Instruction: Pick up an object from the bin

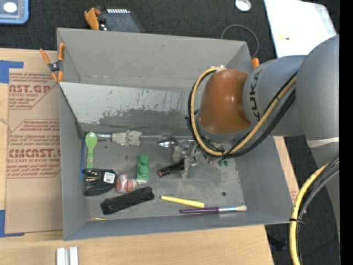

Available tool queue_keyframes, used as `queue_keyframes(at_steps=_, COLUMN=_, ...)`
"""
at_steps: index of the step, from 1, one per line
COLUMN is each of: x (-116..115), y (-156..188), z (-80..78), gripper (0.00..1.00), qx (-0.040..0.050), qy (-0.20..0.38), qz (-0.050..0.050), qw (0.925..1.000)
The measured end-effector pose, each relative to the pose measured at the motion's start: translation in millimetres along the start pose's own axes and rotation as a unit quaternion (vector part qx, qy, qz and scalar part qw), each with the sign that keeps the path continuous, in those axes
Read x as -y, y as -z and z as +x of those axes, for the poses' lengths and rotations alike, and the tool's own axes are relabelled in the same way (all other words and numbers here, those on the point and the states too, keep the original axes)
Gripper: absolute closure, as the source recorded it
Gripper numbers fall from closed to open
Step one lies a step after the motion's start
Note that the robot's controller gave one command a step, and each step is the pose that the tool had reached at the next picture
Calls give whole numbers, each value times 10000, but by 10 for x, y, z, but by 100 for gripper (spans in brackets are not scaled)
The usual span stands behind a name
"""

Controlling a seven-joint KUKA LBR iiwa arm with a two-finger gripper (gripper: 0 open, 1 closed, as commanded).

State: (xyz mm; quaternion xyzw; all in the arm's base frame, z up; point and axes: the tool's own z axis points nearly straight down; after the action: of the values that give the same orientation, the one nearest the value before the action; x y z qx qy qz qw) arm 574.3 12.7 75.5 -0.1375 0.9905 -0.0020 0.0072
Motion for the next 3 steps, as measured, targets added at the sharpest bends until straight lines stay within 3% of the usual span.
queue_keyframes(at_steps=1, x=0, y=0, z=0, gripper=100, qx=2, qy=0, qz=2, qw=10000)
queue_keyframes(at_steps=2, x=-12, y=174, z=71, gripper=100, qx=-50, qy=-6, qz=-12, qw=10000)
queue_keyframes(at_steps=3, x=-244, y=399, z=186, gripper=100, qx=4, qy=1056, qz=0, qw=9944)
